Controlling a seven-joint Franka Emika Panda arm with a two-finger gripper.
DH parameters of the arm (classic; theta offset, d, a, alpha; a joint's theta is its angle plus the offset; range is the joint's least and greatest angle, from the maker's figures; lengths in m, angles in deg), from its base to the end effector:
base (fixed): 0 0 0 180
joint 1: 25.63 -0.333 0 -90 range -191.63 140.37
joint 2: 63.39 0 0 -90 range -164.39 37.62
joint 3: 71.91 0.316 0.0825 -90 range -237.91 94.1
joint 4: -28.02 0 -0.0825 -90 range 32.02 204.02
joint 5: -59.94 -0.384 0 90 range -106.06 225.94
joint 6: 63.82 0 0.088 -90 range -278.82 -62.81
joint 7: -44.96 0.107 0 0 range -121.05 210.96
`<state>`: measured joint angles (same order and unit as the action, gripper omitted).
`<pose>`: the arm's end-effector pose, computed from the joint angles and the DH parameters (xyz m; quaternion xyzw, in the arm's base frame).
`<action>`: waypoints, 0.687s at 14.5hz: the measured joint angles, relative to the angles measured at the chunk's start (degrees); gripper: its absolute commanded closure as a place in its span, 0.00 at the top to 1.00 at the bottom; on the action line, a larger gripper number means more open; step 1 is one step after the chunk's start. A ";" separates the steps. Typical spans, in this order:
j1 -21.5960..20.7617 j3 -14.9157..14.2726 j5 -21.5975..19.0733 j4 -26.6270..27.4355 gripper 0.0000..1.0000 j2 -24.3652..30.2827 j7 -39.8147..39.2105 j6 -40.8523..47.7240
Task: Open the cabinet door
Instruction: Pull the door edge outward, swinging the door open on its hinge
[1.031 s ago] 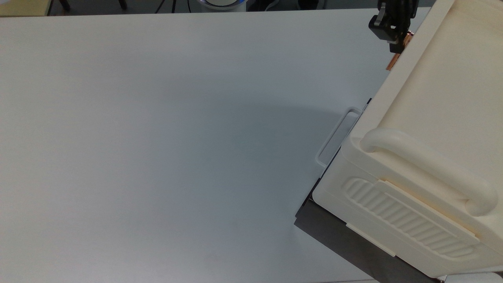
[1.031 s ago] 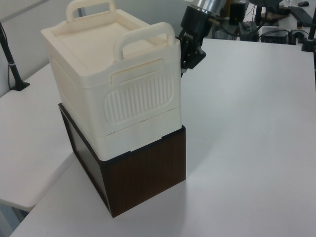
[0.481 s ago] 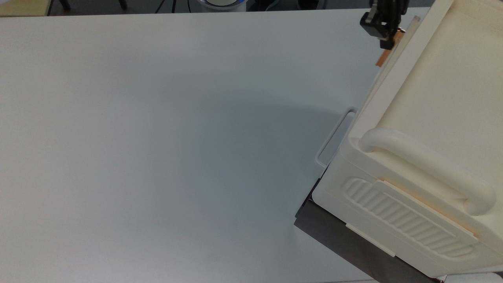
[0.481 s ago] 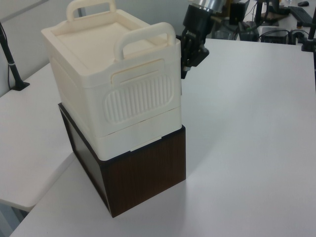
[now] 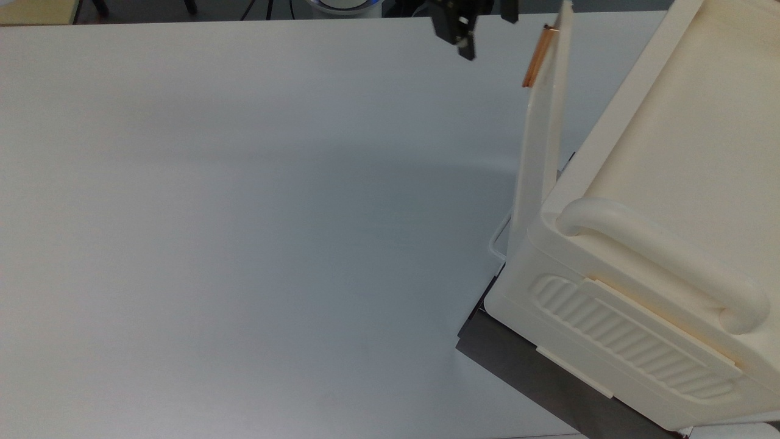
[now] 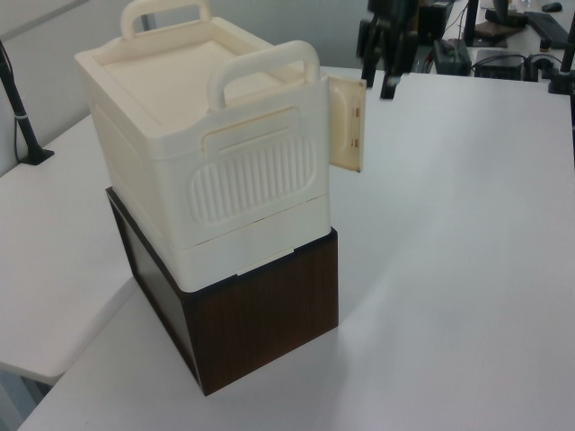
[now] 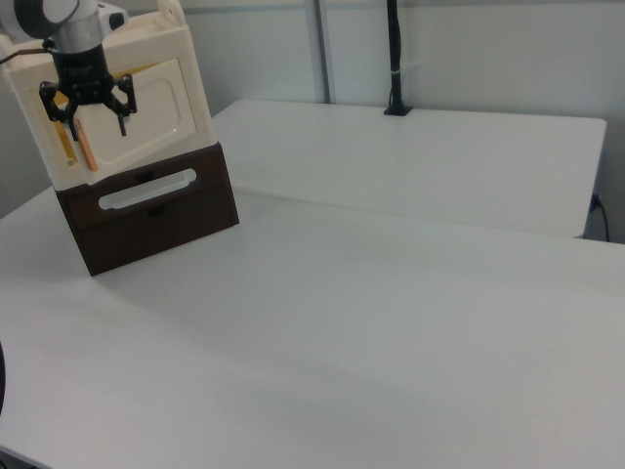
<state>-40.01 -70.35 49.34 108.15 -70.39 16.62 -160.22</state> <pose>0.5760 0.1818 0.6485 -0.9203 -0.3711 -0.0902 0.0847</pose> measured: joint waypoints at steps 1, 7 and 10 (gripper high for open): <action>0.83 -0.03 -0.02 -0.18 1.00 0.82 0.00 1.08; 0.64 0.57 -2.24 -4.06 1.00 4.02 -0.03 4.99; -1.95 1.70 -2.61 -4.30 1.00 3.90 0.01 4.99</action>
<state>-41.96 -68.65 46.73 103.84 -66.49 16.63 -155.24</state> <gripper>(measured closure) 0.000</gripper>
